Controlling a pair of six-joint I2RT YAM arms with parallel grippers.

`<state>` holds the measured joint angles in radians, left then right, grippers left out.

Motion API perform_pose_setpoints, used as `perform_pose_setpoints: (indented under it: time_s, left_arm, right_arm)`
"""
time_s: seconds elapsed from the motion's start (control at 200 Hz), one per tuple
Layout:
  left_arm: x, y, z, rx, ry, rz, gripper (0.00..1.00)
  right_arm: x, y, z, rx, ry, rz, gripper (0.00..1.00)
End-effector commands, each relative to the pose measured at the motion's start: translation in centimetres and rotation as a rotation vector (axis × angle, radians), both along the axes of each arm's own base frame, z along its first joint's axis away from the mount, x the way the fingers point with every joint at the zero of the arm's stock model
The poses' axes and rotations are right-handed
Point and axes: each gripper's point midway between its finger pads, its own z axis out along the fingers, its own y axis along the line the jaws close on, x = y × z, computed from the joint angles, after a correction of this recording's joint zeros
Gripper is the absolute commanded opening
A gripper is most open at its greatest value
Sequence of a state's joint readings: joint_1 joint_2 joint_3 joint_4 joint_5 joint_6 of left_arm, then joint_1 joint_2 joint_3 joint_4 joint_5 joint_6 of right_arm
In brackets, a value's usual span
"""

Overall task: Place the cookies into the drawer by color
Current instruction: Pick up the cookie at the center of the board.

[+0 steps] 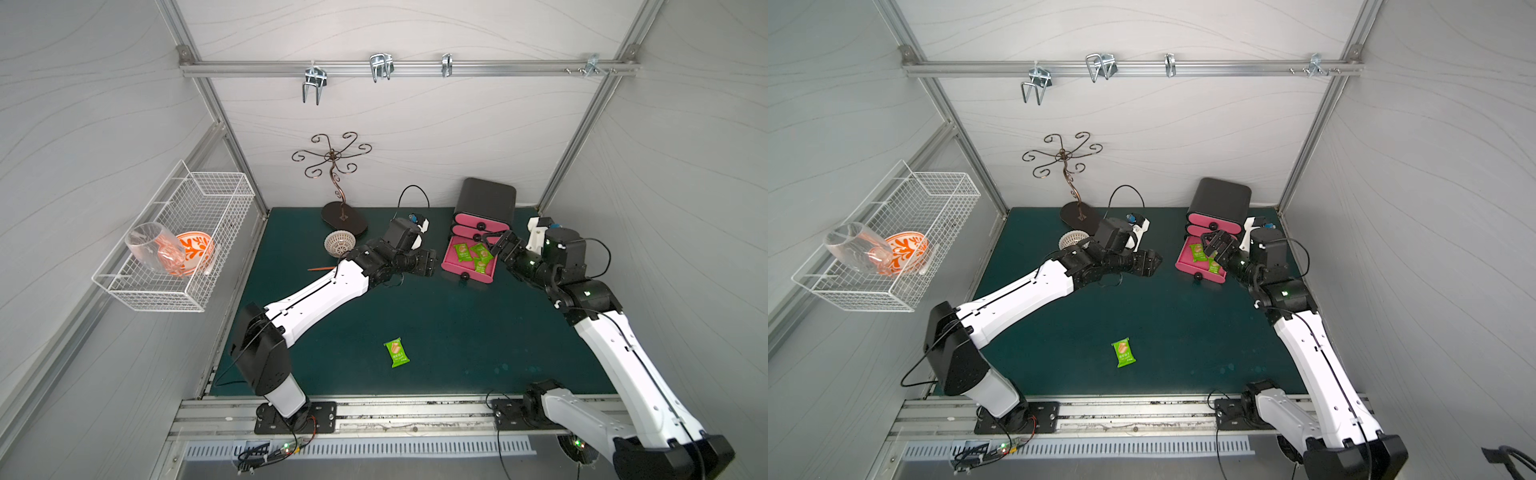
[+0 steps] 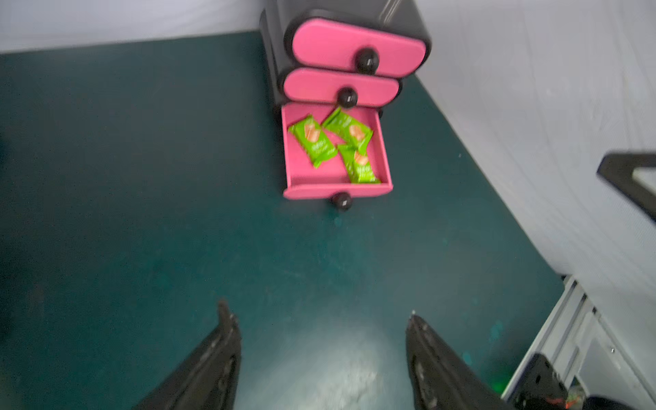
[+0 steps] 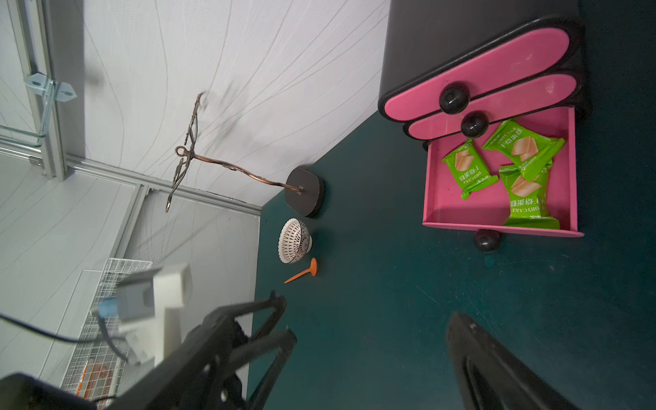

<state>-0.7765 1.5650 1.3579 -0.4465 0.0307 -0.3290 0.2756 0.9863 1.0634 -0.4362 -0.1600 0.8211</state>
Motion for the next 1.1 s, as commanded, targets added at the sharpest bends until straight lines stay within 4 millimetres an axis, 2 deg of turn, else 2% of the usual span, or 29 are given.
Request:
perform_pose_setpoints:
  time_s: [0.0, 0.14, 0.235, 0.355, 0.485, 0.765, 0.89, 0.97, 1.095]
  left_arm:
    - [-3.9, 2.9, -4.0, 0.134, 0.092, 0.012, 0.74]
    - [-9.0, 4.4, -7.4, 0.207, 0.200, -0.003, 0.72]
    - [-11.5, 5.1, -10.0, 0.289, 0.301, -0.029, 0.72]
    - [-13.3, 6.5, -13.5, 0.418, 0.442, -0.028, 0.72]
    - [-14.0, 6.5, -16.0, 0.456, 0.523, -0.015, 0.73]
    - [-15.3, 5.5, -17.8, 0.489, 0.648, -0.058, 0.88]
    - [-15.7, 6.0, -18.2, 0.524, 0.696, -0.033, 0.95]
    - [-16.0, 6.2, -18.3, 0.538, 0.728, -0.019, 0.93]
    - [-16.5, 6.2, -18.9, 0.555, 0.789, -0.022, 0.81]
  right_arm:
    - [0.0, 0.7, -0.5, 0.002, 0.004, 0.030, 0.99]
    - [0.0, 1.1, -1.0, -0.006, 0.013, 0.045, 0.99]
    - [0.1, 1.4, -1.3, -0.010, 0.019, 0.052, 0.99]
    - [0.1, 1.7, -1.4, -0.013, 0.025, 0.061, 0.99]
    - [0.1, 1.7, -1.4, -0.020, 0.026, 0.064, 0.99]
    - [-0.3, 1.4, -1.3, -0.039, 0.024, 0.066, 0.99]
    - [-0.3, 1.6, -1.3, -0.033, 0.027, 0.070, 0.99]
    - [-0.2, 1.7, -1.4, -0.034, 0.029, 0.074, 0.99]
    - [-0.2, 1.8, -1.5, -0.032, 0.034, 0.079, 0.99]
